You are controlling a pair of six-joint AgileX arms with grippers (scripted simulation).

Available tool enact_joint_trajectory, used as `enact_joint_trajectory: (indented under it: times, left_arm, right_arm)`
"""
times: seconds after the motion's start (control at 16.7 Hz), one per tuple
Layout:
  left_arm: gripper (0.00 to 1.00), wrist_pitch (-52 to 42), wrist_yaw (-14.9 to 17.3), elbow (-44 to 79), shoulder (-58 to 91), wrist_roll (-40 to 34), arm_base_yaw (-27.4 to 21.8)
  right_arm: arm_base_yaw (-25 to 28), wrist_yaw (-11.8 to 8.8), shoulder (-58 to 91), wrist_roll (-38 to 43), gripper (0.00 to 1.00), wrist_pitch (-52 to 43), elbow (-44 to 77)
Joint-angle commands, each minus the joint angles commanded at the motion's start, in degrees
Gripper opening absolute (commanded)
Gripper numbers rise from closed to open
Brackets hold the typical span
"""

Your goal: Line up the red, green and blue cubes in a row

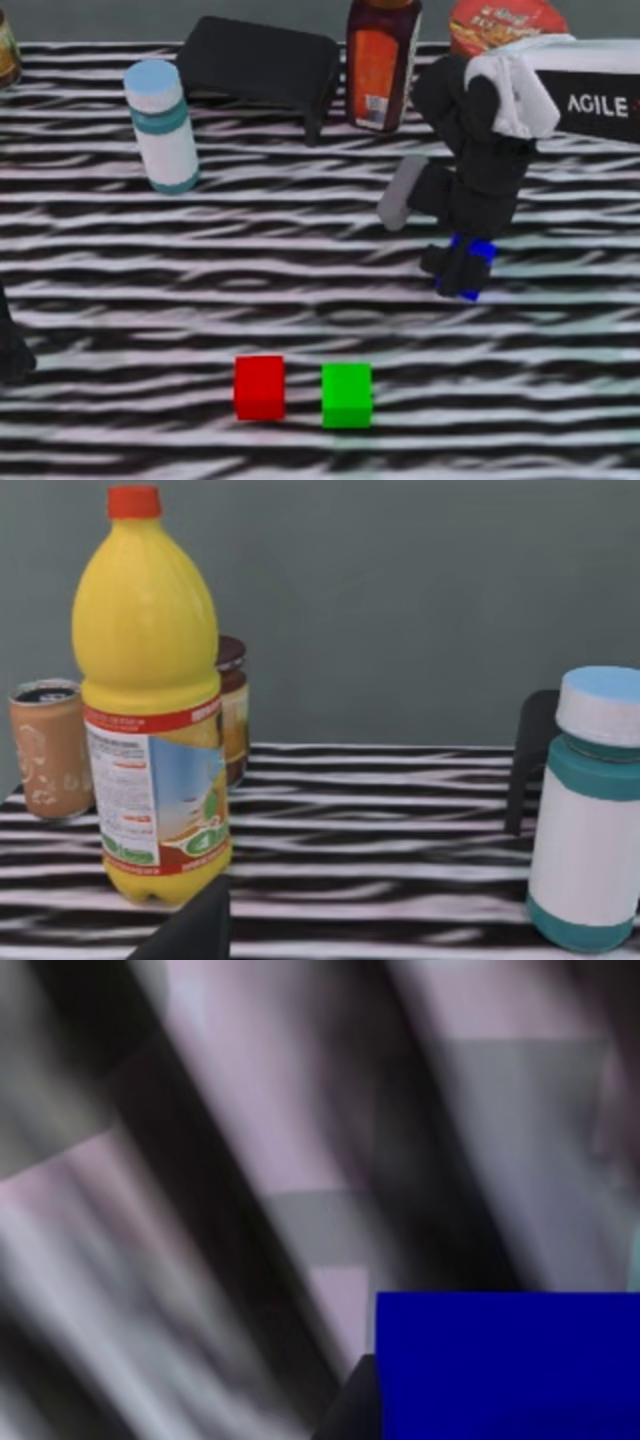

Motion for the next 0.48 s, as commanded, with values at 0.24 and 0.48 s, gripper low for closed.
enact_joint_trajectory:
  times: [0.24,0.48]
  left_arm:
    - [1.0,0.0,0.0,0.0,0.0,0.0,0.0]
    - [1.0,0.0,0.0,0.0,0.0,0.0,0.0]
  right_arm:
    - [0.34,-0.02,-2.7,-0.12,0.0,-8.86,5.22]
    - [0.37,-0.01,-3.98,-0.05,0.0,-11.17,6.94]
